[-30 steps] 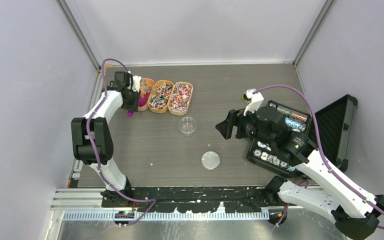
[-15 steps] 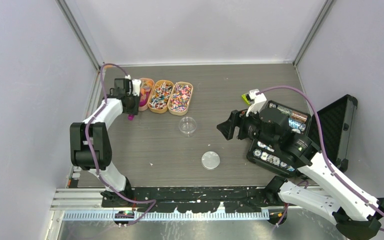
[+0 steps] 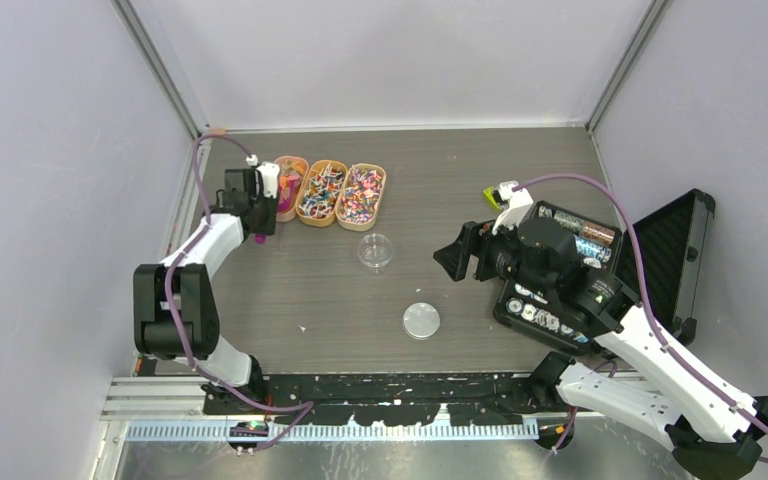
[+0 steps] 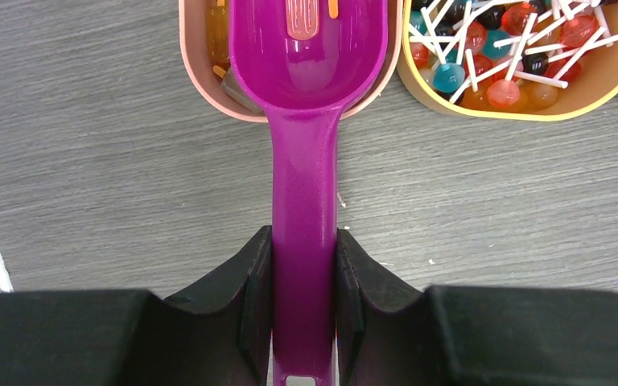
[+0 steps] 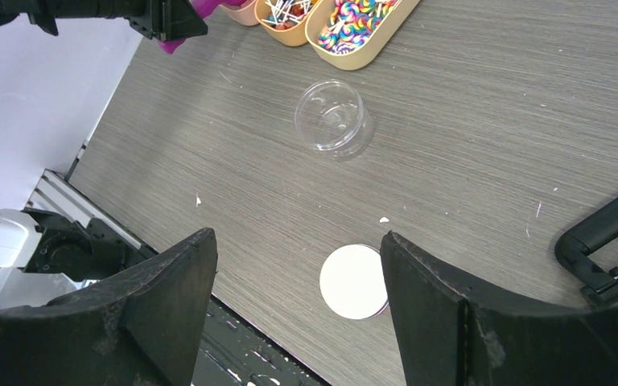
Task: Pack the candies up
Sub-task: Scoop the fake candies from the storage box.
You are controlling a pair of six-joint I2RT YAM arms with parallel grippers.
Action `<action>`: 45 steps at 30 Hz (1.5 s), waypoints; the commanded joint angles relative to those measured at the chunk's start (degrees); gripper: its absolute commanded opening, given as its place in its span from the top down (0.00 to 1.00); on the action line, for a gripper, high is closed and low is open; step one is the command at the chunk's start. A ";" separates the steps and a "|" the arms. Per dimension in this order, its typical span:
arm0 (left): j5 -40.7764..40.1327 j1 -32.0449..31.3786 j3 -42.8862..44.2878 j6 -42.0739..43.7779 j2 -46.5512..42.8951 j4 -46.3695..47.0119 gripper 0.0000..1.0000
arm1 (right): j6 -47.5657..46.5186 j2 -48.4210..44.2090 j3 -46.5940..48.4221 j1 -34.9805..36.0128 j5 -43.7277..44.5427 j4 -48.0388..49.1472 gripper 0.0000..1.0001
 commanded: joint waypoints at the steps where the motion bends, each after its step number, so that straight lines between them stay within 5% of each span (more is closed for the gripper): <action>1: -0.03 0.36 -2.76 0.45 -4.92 10.24 1.00 | -0.84 0.23 1.05 -0.03 1.23 1.31 0.21; 19: 3.23 0.36 -10.80 -1.02 -17.41 21.63 1.00 | -0.49 1.21 1.56 -0.02 3.07 1.40 0.21; 27: 9.60 0.36 -3.33 -7.65 -23.70 9.33 1.00 | -1.00 0.91 2.08 -0.02 4.33 -0.35 0.21; 37: 13.40 -0.80 13.58 -11.71 -24.69 -21.02 1.00 | -1.94 1.38 2.36 -0.02 7.82 -3.45 0.21; 45: 9.18 -10.47 21.22 -9.51 -22.05 -39.16 1.00 | 0.15 2.68 1.07 -0.03 6.02 -0.64 0.21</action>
